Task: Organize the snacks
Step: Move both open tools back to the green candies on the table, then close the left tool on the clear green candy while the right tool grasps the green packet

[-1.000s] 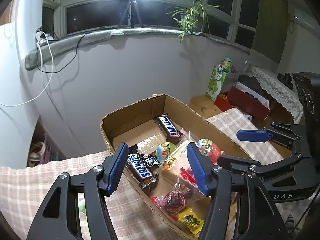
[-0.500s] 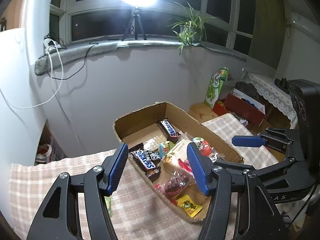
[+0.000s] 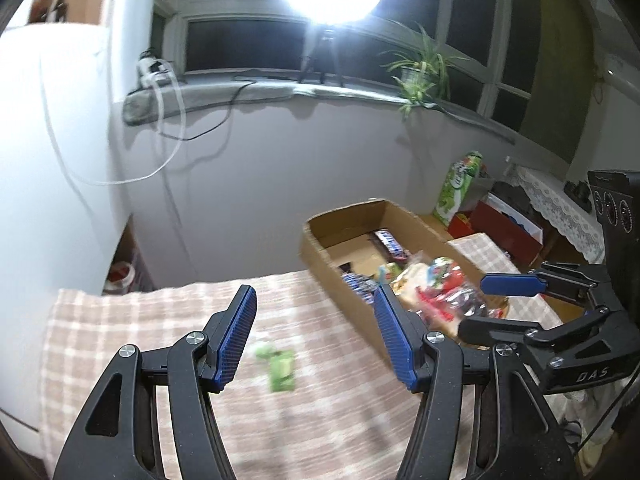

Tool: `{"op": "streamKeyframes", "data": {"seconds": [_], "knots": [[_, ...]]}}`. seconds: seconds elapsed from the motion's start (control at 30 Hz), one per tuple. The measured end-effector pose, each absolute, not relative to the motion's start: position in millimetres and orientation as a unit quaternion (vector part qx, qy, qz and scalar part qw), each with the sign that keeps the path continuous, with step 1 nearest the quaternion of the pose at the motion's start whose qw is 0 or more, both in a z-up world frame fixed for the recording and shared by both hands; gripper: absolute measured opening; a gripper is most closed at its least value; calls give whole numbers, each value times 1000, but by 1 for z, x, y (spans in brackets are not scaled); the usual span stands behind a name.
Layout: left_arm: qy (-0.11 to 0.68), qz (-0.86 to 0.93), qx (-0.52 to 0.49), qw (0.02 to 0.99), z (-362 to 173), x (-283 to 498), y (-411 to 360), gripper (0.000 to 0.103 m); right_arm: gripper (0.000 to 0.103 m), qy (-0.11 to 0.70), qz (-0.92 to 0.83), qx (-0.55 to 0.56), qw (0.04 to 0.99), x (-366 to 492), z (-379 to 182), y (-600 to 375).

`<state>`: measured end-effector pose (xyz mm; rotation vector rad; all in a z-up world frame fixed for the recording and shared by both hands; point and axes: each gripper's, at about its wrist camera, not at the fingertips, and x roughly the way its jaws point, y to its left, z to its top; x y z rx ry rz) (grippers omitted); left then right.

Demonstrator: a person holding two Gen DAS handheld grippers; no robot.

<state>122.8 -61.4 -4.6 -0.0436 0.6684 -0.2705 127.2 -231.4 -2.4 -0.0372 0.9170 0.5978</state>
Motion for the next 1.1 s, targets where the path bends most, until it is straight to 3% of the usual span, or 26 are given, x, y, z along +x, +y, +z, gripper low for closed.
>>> {"op": "streamKeyframes", "data": {"seconds": [0.37,0.47,0.73,1.1], "knots": [[360,-106,-49,926,-32,120,-3,60,69,439,286,16,851,113,-37,-177],[370,-114,-54,920,-37,129,2,60,58,445,271,3,854,108,-58,-160],[409,-152,-44,899,-68,160,-3,42,41,457,236,-4,857,119,-95,-138],[447,-184,-26,875,-109,189,-23,33,35,461,211,0,862,141,-117,-127]]}}
